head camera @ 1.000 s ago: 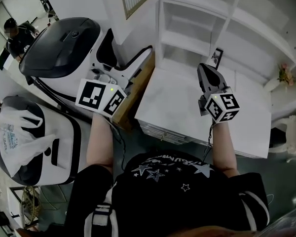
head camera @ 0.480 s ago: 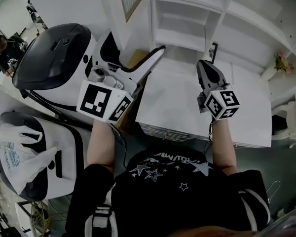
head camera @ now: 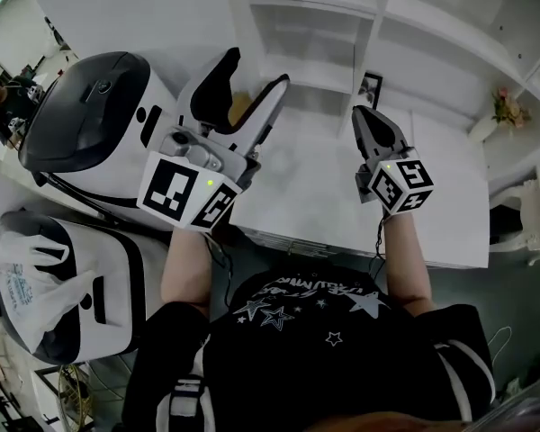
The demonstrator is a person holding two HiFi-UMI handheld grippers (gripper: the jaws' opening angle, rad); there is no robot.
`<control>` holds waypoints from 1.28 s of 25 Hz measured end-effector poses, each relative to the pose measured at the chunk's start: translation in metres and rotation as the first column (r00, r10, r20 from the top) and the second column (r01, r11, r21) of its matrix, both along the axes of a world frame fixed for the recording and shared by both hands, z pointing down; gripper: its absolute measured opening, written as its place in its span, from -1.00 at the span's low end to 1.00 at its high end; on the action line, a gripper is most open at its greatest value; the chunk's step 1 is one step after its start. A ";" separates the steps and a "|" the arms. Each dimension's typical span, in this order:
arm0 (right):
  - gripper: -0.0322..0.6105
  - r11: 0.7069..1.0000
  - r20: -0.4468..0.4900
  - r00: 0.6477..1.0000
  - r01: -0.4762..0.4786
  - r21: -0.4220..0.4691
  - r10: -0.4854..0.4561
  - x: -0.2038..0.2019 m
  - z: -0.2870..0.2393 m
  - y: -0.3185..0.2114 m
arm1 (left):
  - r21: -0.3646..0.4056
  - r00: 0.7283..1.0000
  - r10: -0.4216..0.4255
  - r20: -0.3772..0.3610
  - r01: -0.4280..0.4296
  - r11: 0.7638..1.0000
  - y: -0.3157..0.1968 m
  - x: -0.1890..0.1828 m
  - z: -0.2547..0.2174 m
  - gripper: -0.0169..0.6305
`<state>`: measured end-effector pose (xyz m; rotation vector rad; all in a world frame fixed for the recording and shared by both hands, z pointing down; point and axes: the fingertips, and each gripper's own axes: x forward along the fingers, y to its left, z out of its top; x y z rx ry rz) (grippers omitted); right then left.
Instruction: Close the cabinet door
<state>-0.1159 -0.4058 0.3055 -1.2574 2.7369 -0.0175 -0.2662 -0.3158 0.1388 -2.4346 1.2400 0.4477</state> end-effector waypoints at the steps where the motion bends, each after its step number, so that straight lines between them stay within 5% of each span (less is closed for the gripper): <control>1: -0.88 1.000 0.003 1.000 0.000 -0.004 0.000 0.005 0.001 -0.002 | 0.003 1.000 -0.003 -0.002 0.003 1.000 -0.004 0.006 0.000 -0.19; 11: -0.88 0.999 0.004 1.000 -0.026 -0.031 0.027 0.052 0.015 -0.015 | 0.029 0.998 0.007 0.057 -0.008 1.000 -0.042 0.072 0.002 -0.21; 18: -0.88 0.997 0.011 0.998 -0.062 -0.037 0.062 0.084 0.019 -0.028 | 0.036 0.991 -0.059 0.120 0.055 0.998 -0.096 0.118 0.002 -0.23; 26: -0.88 0.993 0.028 0.993 -0.113 -0.044 0.114 0.127 0.020 -0.049 | -0.021 0.985 -0.102 0.140 0.106 0.994 -0.138 0.139 0.001 -0.31; 32: -0.88 0.992 0.037 0.993 -0.110 -0.057 0.112 0.137 0.027 -0.063 | -0.055 0.989 -0.110 0.095 0.116 0.992 -0.164 0.129 -0.004 -0.77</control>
